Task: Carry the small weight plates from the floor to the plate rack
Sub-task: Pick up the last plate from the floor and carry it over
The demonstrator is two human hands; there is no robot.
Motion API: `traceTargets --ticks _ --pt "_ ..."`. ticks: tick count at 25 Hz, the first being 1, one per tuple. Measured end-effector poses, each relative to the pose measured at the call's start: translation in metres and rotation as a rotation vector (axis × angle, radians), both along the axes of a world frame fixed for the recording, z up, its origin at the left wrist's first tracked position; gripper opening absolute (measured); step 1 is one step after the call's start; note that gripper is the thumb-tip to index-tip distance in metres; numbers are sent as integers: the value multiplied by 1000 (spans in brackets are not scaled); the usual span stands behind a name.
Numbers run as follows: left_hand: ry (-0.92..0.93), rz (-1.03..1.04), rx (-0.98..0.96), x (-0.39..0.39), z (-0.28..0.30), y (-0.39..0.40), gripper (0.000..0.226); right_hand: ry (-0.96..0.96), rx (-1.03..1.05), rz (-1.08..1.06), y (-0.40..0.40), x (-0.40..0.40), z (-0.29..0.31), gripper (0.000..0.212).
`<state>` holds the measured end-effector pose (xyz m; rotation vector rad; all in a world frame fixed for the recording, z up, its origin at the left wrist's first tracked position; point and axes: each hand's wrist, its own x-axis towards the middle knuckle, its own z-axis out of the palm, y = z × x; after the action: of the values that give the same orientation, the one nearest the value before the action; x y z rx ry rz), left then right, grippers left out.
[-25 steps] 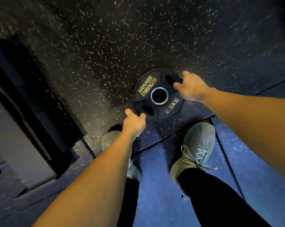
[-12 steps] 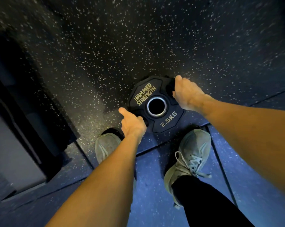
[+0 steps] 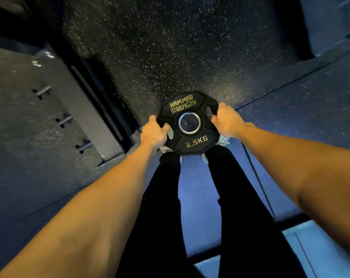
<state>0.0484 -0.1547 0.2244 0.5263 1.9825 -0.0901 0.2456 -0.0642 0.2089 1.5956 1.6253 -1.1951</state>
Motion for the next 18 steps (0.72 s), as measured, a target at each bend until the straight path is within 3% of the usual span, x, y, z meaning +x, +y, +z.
traceTargets --ticks 5,9,13,18 --pt "-67 -31 101 -24 170 -23 30 126 125 -48 -41 -1 161 42" --pt "-66 74 217 -30 276 -60 35 262 186 -108 -65 -3 267 37" --pt "-31 187 288 -9 320 -108 47 336 250 84 -76 0 320 34" --pt "121 600 325 47 336 -186 50 416 216 389 -89 -12 352 27"
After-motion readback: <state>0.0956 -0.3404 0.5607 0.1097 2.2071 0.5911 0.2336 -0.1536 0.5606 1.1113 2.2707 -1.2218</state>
